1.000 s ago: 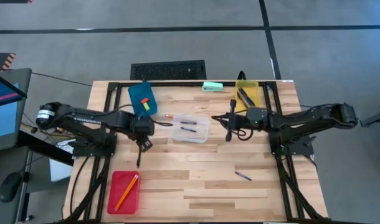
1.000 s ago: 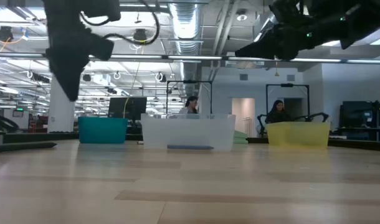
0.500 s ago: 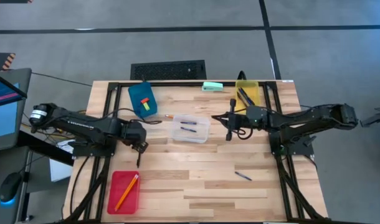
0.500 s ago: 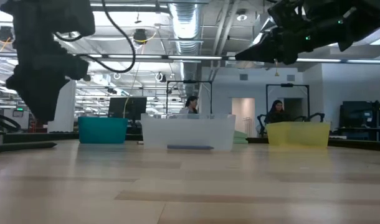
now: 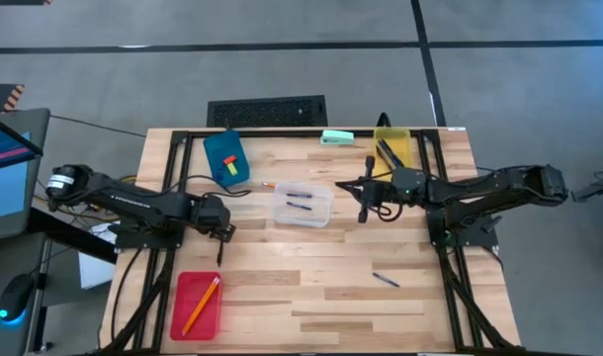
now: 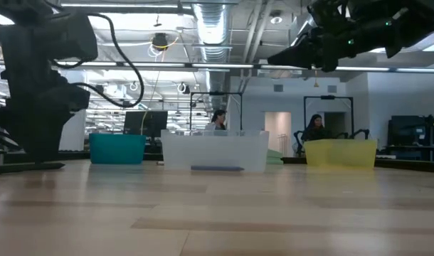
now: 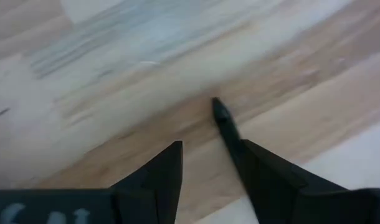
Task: Sort crayons/erasers/pens/pencils in bins
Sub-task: Put the black pen into the yellow bin
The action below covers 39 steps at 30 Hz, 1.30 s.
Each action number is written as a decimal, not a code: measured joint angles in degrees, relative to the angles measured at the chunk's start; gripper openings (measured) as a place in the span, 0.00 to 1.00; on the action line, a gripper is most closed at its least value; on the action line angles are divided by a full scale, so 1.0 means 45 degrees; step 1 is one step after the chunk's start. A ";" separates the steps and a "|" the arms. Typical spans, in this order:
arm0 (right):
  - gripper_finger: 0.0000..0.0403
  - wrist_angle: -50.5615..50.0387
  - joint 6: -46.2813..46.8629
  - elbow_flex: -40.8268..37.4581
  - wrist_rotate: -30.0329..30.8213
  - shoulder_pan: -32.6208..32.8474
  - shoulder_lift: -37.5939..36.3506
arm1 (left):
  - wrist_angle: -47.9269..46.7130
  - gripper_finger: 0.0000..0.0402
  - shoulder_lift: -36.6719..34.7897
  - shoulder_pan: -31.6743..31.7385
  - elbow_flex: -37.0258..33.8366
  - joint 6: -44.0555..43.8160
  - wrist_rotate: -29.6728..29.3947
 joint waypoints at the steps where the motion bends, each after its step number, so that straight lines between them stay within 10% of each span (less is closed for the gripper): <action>1: 0.01 0.0072 -0.0009 0.0000 0.0000 0.0000 0.0000 | 0.0000 0.38 0.0072 0.0000 -0.0001 -0.0021 -0.0027; 17: 0.01 0.0092 -0.0039 0.0000 0.0000 0.0000 0.0000 | 0.0613 0.37 0.1053 0.0005 0.0038 -0.0002 0.0068; 39: 0.01 0.0194 -0.0666 0.0177 0.0000 -0.0005 0.0005 | 0.1030 0.09 0.1068 0.1191 0.0027 0.3454 0.0661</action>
